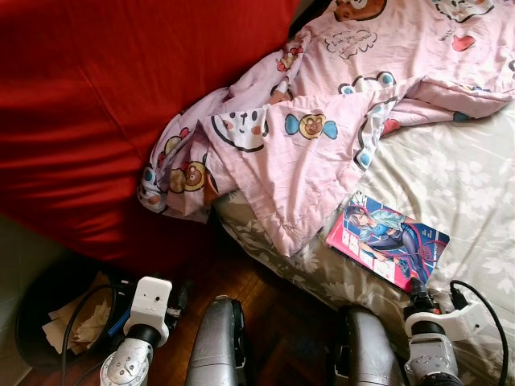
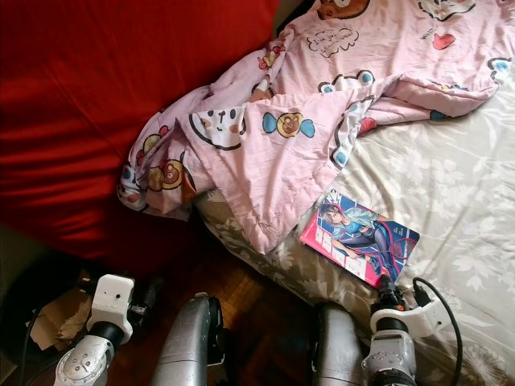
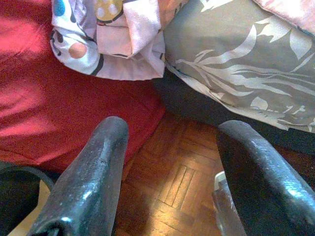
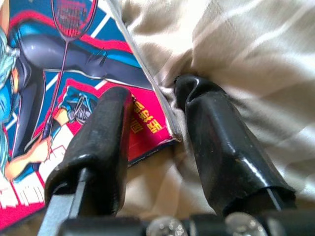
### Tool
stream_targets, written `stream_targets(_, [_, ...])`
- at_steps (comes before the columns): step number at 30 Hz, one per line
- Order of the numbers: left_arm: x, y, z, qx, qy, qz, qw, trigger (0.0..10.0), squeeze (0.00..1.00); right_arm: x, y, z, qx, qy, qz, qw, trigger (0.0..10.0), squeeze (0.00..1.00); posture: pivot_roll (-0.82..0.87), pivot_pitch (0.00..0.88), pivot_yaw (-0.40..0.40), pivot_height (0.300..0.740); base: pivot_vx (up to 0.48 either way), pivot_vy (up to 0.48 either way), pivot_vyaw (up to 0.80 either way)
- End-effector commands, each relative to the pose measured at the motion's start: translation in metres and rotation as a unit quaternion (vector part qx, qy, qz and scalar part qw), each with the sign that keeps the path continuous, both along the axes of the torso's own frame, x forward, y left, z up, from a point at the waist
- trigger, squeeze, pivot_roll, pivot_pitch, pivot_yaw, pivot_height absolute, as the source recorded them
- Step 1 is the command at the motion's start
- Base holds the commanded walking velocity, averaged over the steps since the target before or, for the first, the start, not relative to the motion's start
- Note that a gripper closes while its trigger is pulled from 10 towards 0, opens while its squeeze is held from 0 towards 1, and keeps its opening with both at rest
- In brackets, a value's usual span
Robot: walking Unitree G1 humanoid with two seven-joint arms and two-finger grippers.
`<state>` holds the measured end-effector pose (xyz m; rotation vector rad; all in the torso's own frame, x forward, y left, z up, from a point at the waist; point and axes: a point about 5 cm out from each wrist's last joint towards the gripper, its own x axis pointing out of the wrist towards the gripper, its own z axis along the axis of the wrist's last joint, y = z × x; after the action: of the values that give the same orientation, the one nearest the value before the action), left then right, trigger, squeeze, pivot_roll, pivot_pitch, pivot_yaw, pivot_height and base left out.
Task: Clean up the room
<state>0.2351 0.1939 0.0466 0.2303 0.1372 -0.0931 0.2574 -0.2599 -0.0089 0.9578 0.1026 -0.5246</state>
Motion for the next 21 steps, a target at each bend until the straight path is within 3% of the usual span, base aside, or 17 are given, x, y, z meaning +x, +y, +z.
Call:
stream_targets(1, [-0.006,0.004,-0.009,0.007,0.018,0.009,1.0,10.0,0.0,-0.019,-0.012,-0.01,0.005,0.026,-0.046,0.999,10.0,0.0,0.04,0.296,0.142,0.605,0.0,0.0,0.0])
stream_targets(8, [-0.007,0.005,-0.013,0.007,0.019,0.015,1.0,10.0,0.0,-0.019,0.003,-0.013,-0.005,0.009,-0.02,1.0,10.0,0.0,0.02,0.282,0.123,0.605,0.0,0.0,0.0])
stream_targets(14, [-0.006,0.004,-0.015,0.004,0.017,0.018,1.0,10.0,0.0,-0.03,0.002,-0.013,-0.025,-0.006,-0.032,0.999,10.0,0.0,0.0,0.277,0.11,0.605,0.0,0.0,0.0])
stream_targets(21, [-0.005,0.001,-0.016,0.001,0.016,0.017,1.0,10.0,0.0,-0.029,0.001,0.004,-0.106,-0.035,-0.016,0.994,10.0,0.0,-0.01,0.27,0.098,0.605,0.0,0.0,0.0])
